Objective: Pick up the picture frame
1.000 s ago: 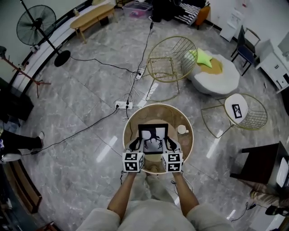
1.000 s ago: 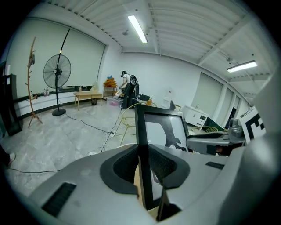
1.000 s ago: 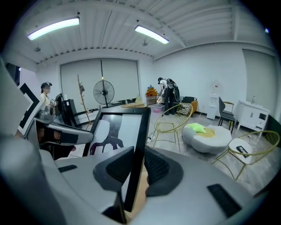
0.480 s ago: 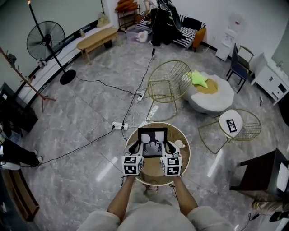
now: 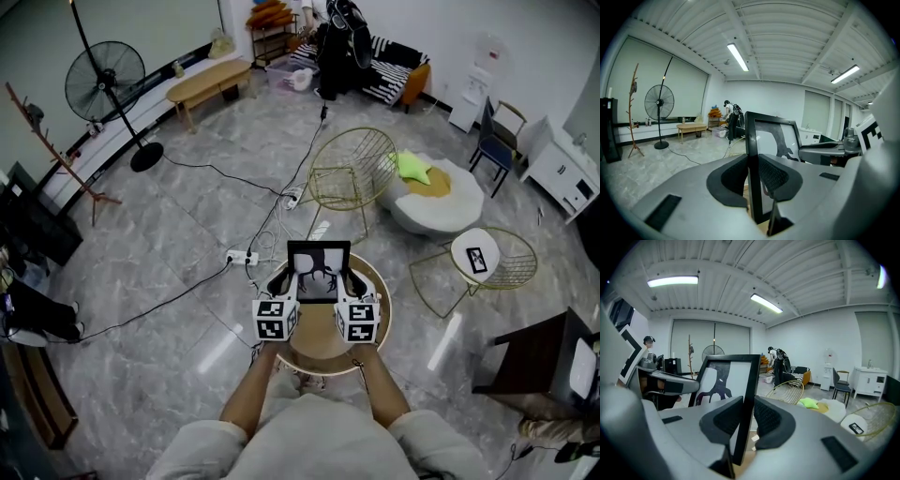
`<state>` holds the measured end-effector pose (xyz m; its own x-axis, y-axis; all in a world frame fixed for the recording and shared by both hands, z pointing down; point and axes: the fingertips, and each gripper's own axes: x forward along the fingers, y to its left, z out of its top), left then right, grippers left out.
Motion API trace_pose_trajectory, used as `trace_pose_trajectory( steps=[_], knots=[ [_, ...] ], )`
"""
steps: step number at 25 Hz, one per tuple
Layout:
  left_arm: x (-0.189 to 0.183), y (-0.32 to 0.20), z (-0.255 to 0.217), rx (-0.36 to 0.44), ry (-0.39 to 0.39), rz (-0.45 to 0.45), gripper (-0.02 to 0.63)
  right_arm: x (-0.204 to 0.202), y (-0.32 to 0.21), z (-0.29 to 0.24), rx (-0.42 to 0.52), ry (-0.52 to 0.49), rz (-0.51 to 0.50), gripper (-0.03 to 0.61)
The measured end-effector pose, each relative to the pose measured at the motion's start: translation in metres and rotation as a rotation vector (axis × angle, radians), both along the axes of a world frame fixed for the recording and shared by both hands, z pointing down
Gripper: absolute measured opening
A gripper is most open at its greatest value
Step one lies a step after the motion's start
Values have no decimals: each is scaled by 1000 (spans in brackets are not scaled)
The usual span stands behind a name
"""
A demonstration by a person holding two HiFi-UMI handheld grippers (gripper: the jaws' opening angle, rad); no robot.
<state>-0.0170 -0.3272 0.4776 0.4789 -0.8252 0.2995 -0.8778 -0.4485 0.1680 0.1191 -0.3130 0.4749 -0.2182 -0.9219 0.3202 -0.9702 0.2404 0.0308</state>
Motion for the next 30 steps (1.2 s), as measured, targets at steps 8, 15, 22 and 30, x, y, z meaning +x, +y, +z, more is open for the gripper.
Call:
trace_pose_trajectory(
  steps=[8, 15, 22, 30],
  knots=[
    [4, 9, -23, 36, -8, 4, 74, 3, 11, -22, 33, -7, -1, 75],
    [7, 17, -34, 60, -7, 8, 74, 6, 19, -33, 60, 3, -3, 75],
    [6, 23, -39, 68, -7, 5, 74, 5, 25, -40, 66, 9, -2, 75],
    [4, 27, -40, 73, -3, 5, 74, 3, 28, -42, 71, 8, -4, 75]
  ],
)
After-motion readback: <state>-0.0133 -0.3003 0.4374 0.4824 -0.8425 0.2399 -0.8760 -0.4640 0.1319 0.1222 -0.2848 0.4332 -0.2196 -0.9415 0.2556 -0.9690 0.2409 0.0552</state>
